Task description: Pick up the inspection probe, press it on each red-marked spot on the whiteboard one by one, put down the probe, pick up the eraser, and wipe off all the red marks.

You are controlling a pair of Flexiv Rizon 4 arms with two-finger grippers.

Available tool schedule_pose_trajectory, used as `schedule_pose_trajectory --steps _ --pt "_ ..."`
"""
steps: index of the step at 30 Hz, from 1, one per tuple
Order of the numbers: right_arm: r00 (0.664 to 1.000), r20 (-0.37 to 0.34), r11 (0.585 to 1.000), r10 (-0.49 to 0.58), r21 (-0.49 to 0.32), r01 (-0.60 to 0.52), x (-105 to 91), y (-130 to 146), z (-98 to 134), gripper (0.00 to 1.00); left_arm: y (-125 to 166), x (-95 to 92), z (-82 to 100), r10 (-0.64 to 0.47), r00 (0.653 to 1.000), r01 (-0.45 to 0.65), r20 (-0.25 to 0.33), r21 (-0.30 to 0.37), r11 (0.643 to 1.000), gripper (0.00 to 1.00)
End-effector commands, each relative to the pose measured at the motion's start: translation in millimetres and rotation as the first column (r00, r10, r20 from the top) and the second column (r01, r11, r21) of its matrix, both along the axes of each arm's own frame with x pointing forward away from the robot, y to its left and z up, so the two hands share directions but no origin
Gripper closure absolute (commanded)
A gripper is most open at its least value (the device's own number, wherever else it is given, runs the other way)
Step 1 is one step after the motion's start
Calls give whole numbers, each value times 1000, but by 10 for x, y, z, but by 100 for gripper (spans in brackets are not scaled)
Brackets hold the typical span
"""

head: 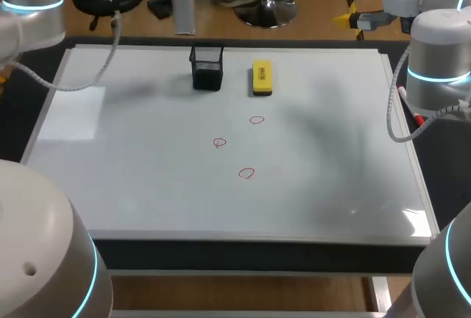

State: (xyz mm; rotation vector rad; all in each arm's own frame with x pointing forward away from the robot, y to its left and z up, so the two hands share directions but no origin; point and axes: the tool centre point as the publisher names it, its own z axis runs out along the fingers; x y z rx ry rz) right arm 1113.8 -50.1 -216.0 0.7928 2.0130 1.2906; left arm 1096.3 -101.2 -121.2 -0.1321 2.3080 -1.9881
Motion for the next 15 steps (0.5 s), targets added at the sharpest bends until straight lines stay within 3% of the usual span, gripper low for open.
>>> schedule_pose_trajectory --steps 1,15 --pt "1000 0 1000 0 0 0 0 1 0 0 216 -188 32 146 989 -146 15 9 989 100" --pt "1000 0 1000 0 0 0 0 1 0 0 864 -439 -90 356 934 -357 33 41 933 100"
